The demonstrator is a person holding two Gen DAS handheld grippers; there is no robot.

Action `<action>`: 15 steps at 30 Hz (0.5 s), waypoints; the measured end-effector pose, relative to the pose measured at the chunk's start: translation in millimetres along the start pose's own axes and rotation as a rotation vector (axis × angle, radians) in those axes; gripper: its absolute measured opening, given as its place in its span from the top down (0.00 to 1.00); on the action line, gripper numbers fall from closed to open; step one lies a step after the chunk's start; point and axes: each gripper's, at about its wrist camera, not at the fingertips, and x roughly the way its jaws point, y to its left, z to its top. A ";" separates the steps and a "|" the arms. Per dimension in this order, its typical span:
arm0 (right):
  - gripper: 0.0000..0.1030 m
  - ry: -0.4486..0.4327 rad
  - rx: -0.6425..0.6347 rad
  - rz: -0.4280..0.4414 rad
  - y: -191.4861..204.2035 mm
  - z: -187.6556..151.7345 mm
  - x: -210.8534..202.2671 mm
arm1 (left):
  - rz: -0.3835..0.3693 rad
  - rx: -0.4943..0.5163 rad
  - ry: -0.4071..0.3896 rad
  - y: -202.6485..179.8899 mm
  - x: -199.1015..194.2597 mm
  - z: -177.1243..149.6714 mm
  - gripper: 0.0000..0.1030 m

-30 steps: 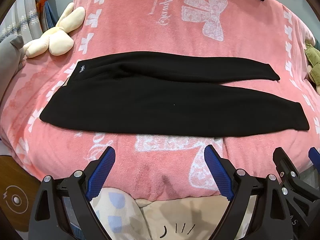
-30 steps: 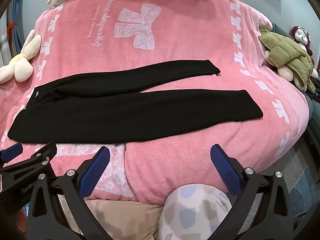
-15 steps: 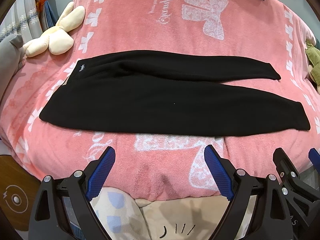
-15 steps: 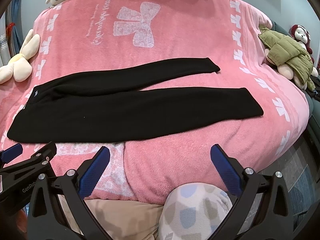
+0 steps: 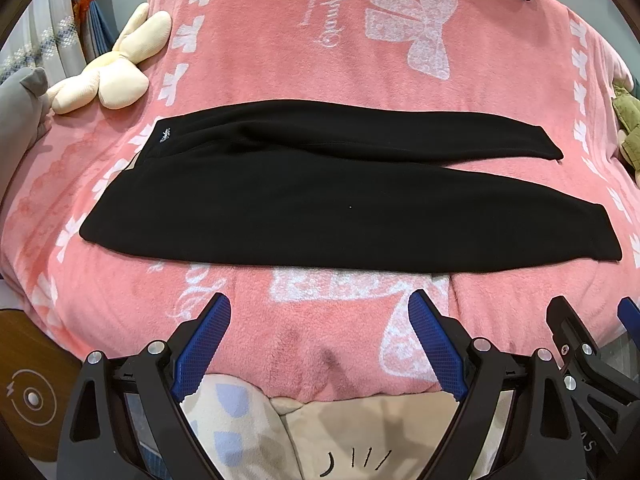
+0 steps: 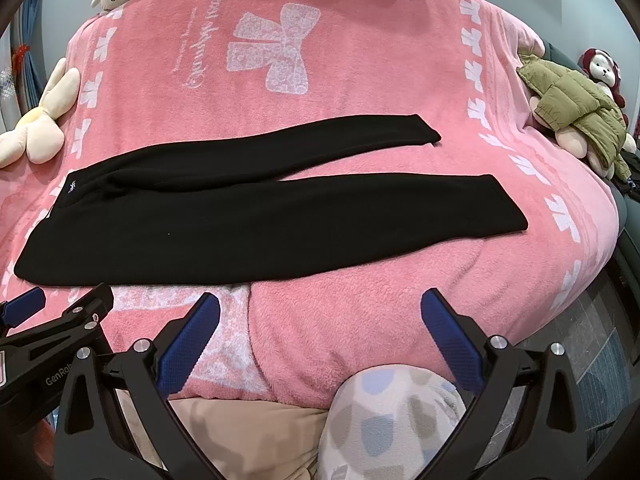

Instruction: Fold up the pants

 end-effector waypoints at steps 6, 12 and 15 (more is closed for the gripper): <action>0.04 0.001 0.000 0.000 0.3 0.0 0.0 | 0.008 0.005 -0.005 1.1 -0.6 -1.5 0.16; 0.04 0.000 0.000 0.000 0.0 0.7 -0.1 | 0.009 0.005 -0.006 2.5 -1.2 -1.3 0.16; 0.04 0.001 0.000 0.000 0.0 1.1 0.1 | 0.010 0.006 -0.007 2.2 -2.0 -1.9 0.16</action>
